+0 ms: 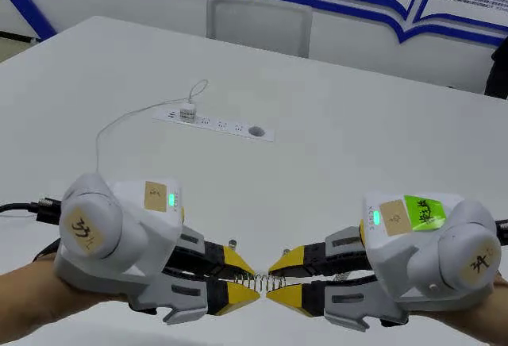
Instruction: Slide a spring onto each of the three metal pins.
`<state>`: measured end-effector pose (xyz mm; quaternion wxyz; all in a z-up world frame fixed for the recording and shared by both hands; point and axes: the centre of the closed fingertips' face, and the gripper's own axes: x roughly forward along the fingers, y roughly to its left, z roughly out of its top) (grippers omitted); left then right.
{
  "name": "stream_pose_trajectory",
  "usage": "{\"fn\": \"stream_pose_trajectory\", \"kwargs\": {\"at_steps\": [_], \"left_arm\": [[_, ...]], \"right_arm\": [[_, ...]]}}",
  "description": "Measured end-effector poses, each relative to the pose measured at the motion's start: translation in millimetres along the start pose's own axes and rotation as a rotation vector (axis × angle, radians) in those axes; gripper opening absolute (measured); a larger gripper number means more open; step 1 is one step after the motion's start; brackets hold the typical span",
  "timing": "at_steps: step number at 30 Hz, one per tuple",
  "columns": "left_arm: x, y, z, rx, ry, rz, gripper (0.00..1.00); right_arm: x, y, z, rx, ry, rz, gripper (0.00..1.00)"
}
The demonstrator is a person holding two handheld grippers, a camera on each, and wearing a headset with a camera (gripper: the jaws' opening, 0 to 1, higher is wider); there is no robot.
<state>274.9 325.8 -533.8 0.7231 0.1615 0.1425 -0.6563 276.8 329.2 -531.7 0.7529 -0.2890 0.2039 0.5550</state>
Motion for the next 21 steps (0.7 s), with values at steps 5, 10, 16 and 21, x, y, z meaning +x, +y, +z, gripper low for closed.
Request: {"fn": "stream_pose_trajectory", "kwargs": {"at_steps": [5, 10, 16, 21], "left_arm": [[-1.3, 1.3, 1.0, 0.003, 0.0, 0.007, 0.1], [-3.6, -1.0, 1.3, 0.006, -0.003, -0.003, 0.1], [-4.1, -3.4, -2.7, 0.012, 0.011, -0.013, 0.11], [-3.3, -6.2, -3.2, 0.014, 0.024, -0.022, 0.11]], "right_arm": [[1.7, -0.8, -3.5, 0.01, 0.012, 0.003, 0.18], [1.9, -0.5, -3.4, 0.039, -0.004, 0.02, 0.12], [0.7, 4.0, 1.2, 0.059, -0.017, 0.048, 0.11], [-3.2, 5.5, 5.9, 0.069, -0.032, 0.064, 0.11]]}}
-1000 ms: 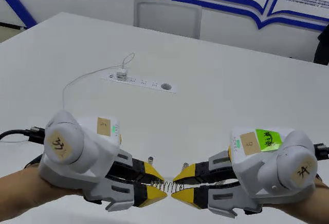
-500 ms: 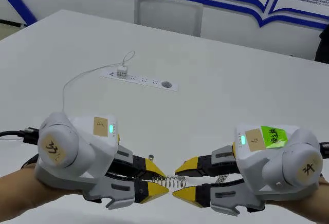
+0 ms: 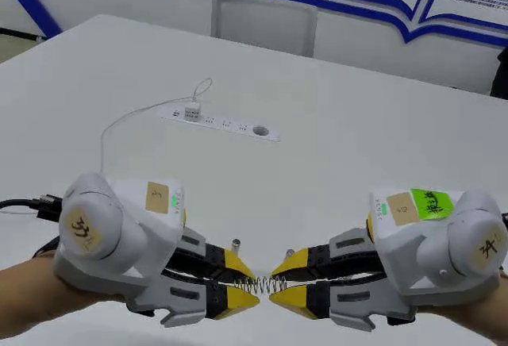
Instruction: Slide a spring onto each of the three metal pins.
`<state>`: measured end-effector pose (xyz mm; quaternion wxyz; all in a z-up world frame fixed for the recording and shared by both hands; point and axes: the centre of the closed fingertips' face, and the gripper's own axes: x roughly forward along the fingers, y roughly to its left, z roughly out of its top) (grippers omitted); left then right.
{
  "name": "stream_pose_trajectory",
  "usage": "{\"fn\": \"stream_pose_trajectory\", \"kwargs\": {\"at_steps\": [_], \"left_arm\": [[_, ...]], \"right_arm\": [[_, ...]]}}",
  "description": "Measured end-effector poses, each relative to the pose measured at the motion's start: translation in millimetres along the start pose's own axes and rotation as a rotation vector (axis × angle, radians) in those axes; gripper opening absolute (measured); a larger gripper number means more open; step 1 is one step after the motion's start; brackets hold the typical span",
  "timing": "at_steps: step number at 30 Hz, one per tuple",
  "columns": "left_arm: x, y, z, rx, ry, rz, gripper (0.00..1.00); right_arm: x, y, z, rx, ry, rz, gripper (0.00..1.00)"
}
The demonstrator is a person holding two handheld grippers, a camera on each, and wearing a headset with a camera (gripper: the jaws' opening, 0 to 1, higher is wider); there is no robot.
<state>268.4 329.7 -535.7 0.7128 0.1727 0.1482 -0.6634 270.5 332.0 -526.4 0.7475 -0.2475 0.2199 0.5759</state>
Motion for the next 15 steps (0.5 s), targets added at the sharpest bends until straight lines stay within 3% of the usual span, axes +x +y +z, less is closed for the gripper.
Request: {"fn": "stream_pose_trajectory", "kwargs": {"at_steps": [5, 8, 15], "left_arm": [[0.2, 0.6, 0.3, 0.001, -0.002, 0.01, 0.11], [1.0, 1.0, 0.7, 0.006, -0.001, 0.021, 0.11], [1.9, 2.4, 0.4, 0.002, 0.003, 0.033, 0.11]], "right_arm": [[-3.6, 0.2, 7.8, 0.031, -0.04, 0.005, 0.11], [-6.1, 2.1, 18.1, 0.076, -0.098, 0.014, 0.11], [-4.9, 1.8, 24.5, 0.113, -0.14, -0.002, 0.11]]}}
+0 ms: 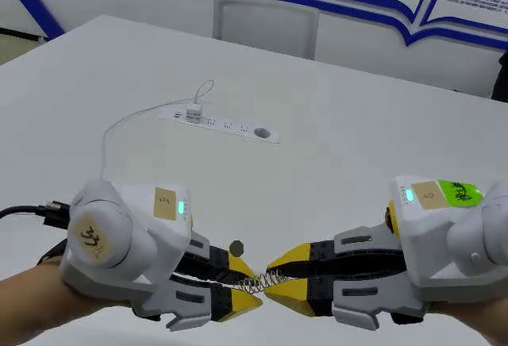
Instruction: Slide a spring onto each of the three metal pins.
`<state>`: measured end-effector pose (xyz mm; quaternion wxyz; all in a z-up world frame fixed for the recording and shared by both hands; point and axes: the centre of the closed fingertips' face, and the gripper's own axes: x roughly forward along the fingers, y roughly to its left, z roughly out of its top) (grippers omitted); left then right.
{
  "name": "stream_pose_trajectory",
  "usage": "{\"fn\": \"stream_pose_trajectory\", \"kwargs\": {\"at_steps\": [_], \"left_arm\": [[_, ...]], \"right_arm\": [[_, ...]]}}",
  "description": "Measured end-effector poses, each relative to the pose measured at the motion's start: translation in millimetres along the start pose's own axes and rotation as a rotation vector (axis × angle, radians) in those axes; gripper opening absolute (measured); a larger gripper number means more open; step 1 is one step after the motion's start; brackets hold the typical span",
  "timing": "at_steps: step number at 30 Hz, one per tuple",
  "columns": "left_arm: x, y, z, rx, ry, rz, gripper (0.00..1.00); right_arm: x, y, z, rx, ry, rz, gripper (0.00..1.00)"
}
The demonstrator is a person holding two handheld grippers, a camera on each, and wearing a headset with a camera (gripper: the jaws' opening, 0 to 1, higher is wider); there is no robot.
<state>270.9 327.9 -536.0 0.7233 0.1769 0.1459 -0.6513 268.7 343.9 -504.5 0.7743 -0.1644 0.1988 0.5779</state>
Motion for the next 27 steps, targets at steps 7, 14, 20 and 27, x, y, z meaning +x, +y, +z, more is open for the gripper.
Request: {"fn": "stream_pose_trajectory", "kwargs": {"at_steps": [7, 14, 20, 27], "left_arm": [[-1.4, -2.9, 0.2, -0.047, -0.02, -0.003, 0.11], [-2.1, -2.4, 0.0, -0.057, -0.026, 0.008, 0.11], [-8.1, 8.2, 3.7, -0.107, -0.079, 0.038, 0.12], [-12.4, 18.0, -1.7, -0.133, -0.07, 0.077, 0.21]], "right_arm": [[1.6, 2.2, 8.8, 0.052, -0.058, -0.001, 0.11], [5.8, 1.1, 14.6, 0.076, -0.084, -0.023, 0.1], [5.6, -5.8, 20.2, 0.094, -0.101, -0.056, 0.1], [1.9, -18.1, 25.8, 0.106, -0.113, -0.088, 0.1]]}}
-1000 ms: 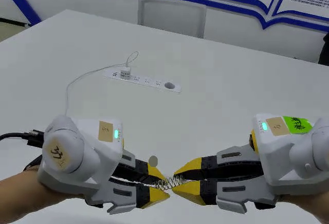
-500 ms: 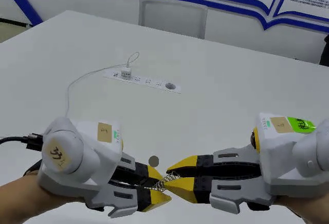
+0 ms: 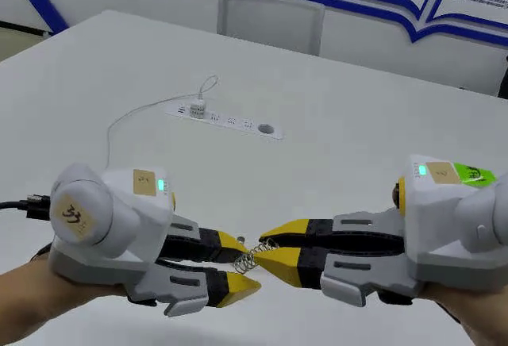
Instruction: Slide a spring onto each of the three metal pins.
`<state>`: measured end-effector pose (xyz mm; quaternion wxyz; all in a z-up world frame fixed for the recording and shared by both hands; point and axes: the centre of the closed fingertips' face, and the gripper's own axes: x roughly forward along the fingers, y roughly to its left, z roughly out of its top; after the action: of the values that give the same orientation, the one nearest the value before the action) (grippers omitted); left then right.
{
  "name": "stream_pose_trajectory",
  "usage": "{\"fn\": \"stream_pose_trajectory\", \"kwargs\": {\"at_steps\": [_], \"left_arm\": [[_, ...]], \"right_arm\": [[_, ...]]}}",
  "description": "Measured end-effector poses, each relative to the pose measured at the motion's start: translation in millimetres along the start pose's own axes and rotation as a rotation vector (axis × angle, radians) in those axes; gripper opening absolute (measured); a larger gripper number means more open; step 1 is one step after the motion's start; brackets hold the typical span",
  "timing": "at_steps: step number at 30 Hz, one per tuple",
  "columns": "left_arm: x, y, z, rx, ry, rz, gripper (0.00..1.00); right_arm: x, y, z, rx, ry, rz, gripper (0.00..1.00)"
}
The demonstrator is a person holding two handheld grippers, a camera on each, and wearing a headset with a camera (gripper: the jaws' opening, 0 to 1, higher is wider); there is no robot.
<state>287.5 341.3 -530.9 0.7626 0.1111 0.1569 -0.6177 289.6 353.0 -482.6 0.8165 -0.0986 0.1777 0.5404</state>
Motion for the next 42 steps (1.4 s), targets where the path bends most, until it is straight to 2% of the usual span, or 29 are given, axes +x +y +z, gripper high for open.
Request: {"fn": "stream_pose_trajectory", "kwargs": {"at_steps": [5, 7, 11, 17, 18, 21, 26, 31, 33, 35, 38, 40, 42], "left_arm": [[-5.7, 6.9, -2.5, -0.02, -0.009, 0.024, 0.24], [-9.3, 12.7, 0.8, -0.04, -0.028, 0.054, 0.3], [-17.4, 21.4, 2.5, -0.055, -0.039, 0.084, 0.38], [-29.4, 36.0, -3.7, -0.083, -0.032, 0.136, 0.47], [-31.6, 38.3, -4.8, -0.092, -0.033, 0.145, 0.48], [-35.1, 42.5, -8.6, -0.106, -0.029, 0.163, 0.51], [-38.3, 45.8, -15.6, -0.124, -0.018, 0.177, 0.57], [-40.8, 51.5, -23.1, -0.137, -0.003, 0.194, 0.62], [-41.9, 55.8, -27.4, -0.145, 0.009, 0.209, 0.64], [-43.8, 61.2, -32.0, -0.151, 0.02, 0.231, 0.66], [-47.8, 67.7, -36.3, -0.169, 0.023, 0.263, 0.72], [-49.6, 69.0, -37.4, -0.174, 0.021, 0.269, 0.73], [-51.3, 70.0, -39.6, -0.181, 0.021, 0.276, 0.73]], "right_arm": [[-4.4, -14.0, 0.1, -0.01, 0.019, -0.034, 0.1], [-6.9, -21.1, 0.6, -0.007, 0.017, -0.054, 0.1], [-12.9, -37.6, -1.6, 0.002, 0.019, -0.099, 0.1], [-22.5, -60.3, -8.0, 0.023, 0.032, -0.166, 0.1], [-24.6, -66.5, -10.5, 0.024, 0.038, -0.189, 0.1], [-27.8, -78.2, -15.9, 0.028, 0.051, -0.231, 0.1], [-27.9, -92.5, -24.4, 0.059, 0.069, -0.267, 0.1], [-24.8, -100.7, -41.8, 0.045, 0.142, -0.272, 0.1], [-24.0, -102.9, -49.2, 0.058, 0.162, -0.274, 0.1], [-23.6, -105.9, -58.9, 0.104, 0.187, -0.287, 0.1], [-20.7, -111.2, -70.1, 0.111, 0.217, -0.297, 0.1], [-17.5, -111.9, -74.4, 0.117, 0.23, -0.288, 0.1], [-12.9, -111.8, -81.4, 0.102, 0.266, -0.271, 0.1]]}}
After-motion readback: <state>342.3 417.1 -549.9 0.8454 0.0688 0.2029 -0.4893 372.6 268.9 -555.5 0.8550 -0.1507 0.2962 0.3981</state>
